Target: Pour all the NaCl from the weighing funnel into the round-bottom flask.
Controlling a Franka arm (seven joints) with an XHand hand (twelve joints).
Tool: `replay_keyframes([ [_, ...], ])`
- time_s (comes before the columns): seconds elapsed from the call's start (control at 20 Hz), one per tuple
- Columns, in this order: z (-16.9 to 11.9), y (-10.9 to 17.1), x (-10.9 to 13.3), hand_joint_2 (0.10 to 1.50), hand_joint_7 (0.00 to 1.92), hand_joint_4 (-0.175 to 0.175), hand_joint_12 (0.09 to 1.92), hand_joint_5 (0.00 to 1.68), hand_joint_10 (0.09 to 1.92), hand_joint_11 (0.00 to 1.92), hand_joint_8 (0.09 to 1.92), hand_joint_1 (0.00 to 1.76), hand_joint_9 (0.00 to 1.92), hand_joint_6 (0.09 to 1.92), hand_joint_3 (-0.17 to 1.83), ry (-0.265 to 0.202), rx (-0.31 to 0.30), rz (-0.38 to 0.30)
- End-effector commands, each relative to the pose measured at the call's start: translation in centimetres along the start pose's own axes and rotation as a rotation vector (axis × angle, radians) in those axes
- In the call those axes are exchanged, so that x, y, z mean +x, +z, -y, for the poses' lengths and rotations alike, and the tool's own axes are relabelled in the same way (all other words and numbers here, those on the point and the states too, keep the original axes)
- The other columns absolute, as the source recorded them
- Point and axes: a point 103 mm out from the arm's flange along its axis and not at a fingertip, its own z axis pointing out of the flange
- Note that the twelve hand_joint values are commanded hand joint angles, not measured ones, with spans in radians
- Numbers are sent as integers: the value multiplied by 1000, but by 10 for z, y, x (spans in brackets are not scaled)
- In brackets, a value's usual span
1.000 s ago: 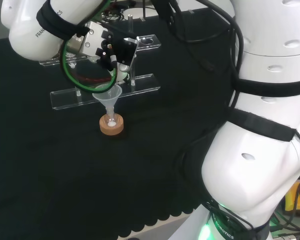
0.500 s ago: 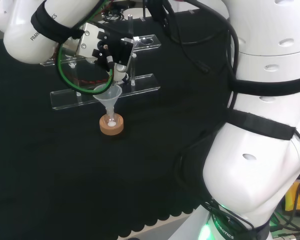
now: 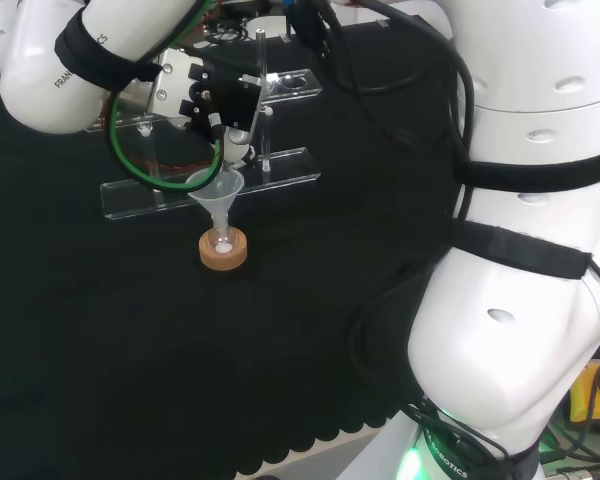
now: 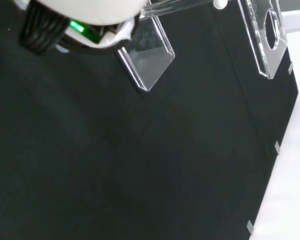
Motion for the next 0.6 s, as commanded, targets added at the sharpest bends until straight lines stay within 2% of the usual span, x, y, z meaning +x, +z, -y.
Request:
replay_keyframes([
  [0.05, 0, 0, 1, 627, 943, 175, 1277, 1132, 527, 497, 710, 1091, 1010, 1010, 851, 3, 16, 12],
  [0.6, 1, -2, 0, 627, 943, 175, 1279, 1133, 526, 493, 708, 1092, 1010, 1007, 849, 16, 18, 35],
])
